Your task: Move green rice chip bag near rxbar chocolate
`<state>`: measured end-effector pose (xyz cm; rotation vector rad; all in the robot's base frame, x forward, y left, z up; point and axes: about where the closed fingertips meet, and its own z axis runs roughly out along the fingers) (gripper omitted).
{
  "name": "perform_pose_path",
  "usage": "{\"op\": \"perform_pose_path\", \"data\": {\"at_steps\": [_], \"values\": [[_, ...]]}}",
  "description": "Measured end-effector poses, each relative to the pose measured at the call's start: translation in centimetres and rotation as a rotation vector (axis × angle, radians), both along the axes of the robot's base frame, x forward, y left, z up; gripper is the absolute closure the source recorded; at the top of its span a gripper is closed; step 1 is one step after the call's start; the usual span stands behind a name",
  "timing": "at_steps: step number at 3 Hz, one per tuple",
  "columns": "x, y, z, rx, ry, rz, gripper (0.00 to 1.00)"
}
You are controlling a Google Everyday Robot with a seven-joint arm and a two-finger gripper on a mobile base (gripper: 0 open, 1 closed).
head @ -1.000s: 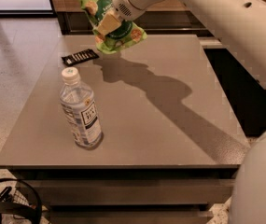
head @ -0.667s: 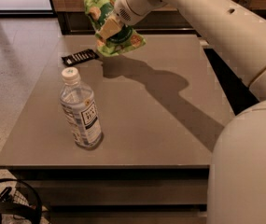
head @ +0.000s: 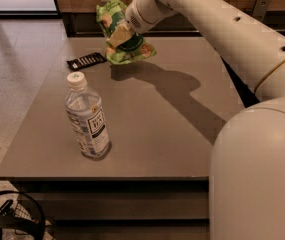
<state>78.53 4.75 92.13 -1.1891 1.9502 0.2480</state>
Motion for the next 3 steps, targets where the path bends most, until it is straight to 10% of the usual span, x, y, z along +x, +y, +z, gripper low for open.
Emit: {"op": "perform_pose_path", "data": {"at_steps": [3], "values": [[0.04,0.66,-0.87,-0.002,0.012,0.009,0.07]]}}
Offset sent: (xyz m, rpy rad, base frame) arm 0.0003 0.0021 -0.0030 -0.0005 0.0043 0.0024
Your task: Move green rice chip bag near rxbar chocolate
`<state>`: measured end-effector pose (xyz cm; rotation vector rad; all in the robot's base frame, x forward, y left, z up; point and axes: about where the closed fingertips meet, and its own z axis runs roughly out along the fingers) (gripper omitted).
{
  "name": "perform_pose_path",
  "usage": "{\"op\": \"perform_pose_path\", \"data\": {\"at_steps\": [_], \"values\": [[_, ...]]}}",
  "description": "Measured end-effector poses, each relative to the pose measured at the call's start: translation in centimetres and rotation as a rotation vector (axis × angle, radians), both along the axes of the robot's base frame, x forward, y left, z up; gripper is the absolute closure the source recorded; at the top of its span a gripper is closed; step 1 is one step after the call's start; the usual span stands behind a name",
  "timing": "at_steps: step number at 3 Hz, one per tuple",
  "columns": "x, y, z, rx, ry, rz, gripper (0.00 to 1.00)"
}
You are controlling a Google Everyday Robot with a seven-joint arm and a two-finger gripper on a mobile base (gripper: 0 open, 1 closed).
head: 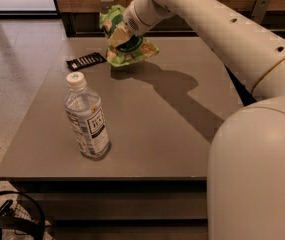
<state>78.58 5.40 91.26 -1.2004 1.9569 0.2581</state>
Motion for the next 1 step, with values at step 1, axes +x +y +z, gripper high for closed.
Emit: {"op": "perform_pose_path", "data": {"at_steps": [1], "values": [[0.00,0.15,-0.18,-0.001,0.002,0.002,0.00]]}}
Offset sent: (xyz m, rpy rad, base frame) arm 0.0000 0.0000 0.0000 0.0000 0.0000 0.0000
